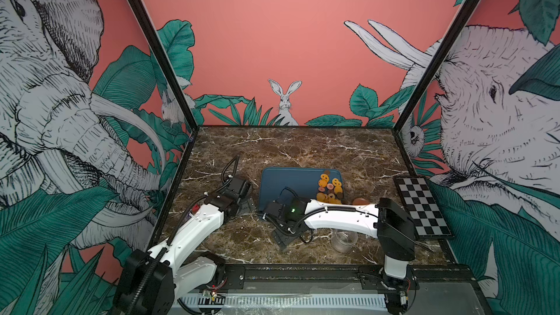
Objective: Pour the cookies out of the jar
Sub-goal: Pick up the jar from the center of the board.
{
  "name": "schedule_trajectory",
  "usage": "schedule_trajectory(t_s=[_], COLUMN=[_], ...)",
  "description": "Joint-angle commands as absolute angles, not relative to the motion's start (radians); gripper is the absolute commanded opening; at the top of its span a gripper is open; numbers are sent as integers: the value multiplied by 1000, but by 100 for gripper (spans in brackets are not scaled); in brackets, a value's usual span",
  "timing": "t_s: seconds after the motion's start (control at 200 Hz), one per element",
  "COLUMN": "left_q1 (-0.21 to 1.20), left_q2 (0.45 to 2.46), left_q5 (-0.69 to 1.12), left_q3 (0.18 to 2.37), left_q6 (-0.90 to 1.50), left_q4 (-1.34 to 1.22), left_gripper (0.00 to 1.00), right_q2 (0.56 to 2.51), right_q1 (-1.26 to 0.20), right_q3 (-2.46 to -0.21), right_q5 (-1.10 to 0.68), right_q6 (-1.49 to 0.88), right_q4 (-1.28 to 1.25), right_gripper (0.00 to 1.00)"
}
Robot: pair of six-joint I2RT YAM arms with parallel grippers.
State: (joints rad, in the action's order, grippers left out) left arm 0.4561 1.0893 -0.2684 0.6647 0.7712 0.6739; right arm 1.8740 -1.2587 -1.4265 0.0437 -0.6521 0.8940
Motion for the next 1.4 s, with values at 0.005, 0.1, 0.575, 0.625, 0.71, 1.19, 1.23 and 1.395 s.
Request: schedule_trajectory(t_s=[0.005, 0.1, 0.575, 0.625, 0.71, 1.19, 1.23, 1.395], left_q1=[449, 449, 449, 449, 450, 753, 771, 827], left_q2=[1047, 1034, 950, 933, 890, 969, 1001, 1049], left_q5=[-275, -270, -97, -40, 93, 360, 386, 422], left_q3=[665, 675, 694, 684, 646, 590, 582, 558], left_q6=[796, 783, 660, 641, 598, 227, 204, 90], left_q4=[683, 675, 471, 410, 240, -316, -371, -534], left_gripper=[99, 99, 92, 91, 87, 90, 90, 99], right_q2=[1850, 1839, 1660, 1639, 1611, 1300, 1288, 1303], right_q1=[-1264, -1264, -1264, -1264, -1256, -981, -949, -900], right_q3=[-1433, -1434, -1468, -1479, -1496, -1507, -1519, -1588], right_q5=[92, 94, 172, 186, 219, 33, 3, -106], right_q6=[-670, -667, -661, -661, -670, -609, -590, -509], right_q4=[922, 916, 908, 921, 957, 1065, 1086, 1170], right_gripper=[67, 55, 32, 32, 32, 34, 34, 34])
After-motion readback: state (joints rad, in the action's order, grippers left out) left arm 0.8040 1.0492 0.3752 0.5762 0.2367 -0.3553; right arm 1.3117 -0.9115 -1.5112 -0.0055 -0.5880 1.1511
